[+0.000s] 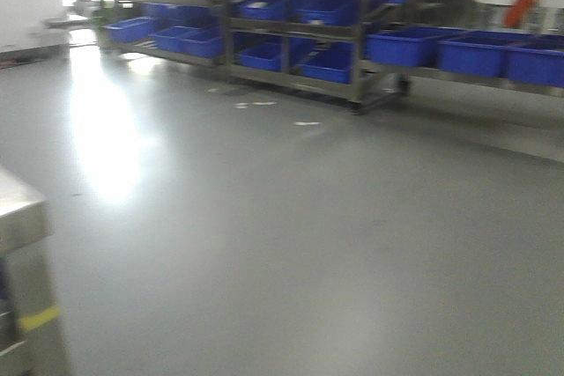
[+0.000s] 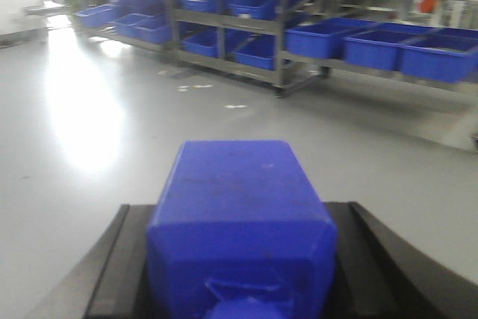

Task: Pick and sort blue part to right shelf
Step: 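Drive the base away from the table holding both bottles, then turn and drive the base up to the shelf of blue bins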

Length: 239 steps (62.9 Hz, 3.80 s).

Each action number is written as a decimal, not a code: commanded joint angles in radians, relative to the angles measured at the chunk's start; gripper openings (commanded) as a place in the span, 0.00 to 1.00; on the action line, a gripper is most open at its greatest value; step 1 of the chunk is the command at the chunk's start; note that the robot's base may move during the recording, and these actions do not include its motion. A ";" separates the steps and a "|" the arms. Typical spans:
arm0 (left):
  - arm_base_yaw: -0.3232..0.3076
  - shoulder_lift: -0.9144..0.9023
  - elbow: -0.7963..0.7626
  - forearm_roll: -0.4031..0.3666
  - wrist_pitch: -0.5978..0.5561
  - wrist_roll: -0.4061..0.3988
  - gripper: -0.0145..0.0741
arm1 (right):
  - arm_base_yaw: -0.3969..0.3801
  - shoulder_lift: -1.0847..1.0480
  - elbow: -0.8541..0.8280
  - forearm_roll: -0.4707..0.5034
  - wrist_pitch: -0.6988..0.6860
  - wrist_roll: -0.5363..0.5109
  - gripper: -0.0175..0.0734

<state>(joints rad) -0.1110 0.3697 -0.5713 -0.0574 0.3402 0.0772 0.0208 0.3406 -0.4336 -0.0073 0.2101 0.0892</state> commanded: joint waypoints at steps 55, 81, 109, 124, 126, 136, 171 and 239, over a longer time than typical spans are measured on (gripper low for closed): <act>0.000 0.006 -0.029 -0.002 -0.093 -0.006 0.56 | -0.004 0.007 -0.028 0.000 -0.090 -0.002 0.66; 0.000 0.006 -0.029 -0.002 -0.093 -0.006 0.56 | -0.004 0.007 -0.028 0.000 -0.090 -0.002 0.66; 0.000 0.006 -0.029 -0.002 -0.093 -0.006 0.56 | -0.004 0.007 -0.028 0.000 -0.090 -0.002 0.66; 0.000 0.006 -0.029 -0.002 -0.093 -0.006 0.56 | -0.004 0.007 -0.028 0.000 -0.090 -0.002 0.66; 0.000 0.006 -0.029 -0.002 -0.093 -0.006 0.56 | -0.004 0.007 -0.028 0.000 -0.090 -0.002 0.66; 0.000 0.006 -0.029 -0.002 -0.093 -0.006 0.56 | -0.004 0.007 -0.028 0.000 -0.090 -0.002 0.66; 0.000 0.006 -0.029 -0.006 -0.093 -0.006 0.56 | -0.004 0.007 -0.028 0.000 -0.090 -0.002 0.66; 0.000 0.006 -0.029 -0.006 -0.093 -0.006 0.56 | -0.004 0.007 -0.028 0.000 -0.090 -0.002 0.66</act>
<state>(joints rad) -0.1110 0.3697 -0.5690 -0.0574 0.3402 0.0772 0.0208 0.3406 -0.4323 -0.0073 0.2108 0.0892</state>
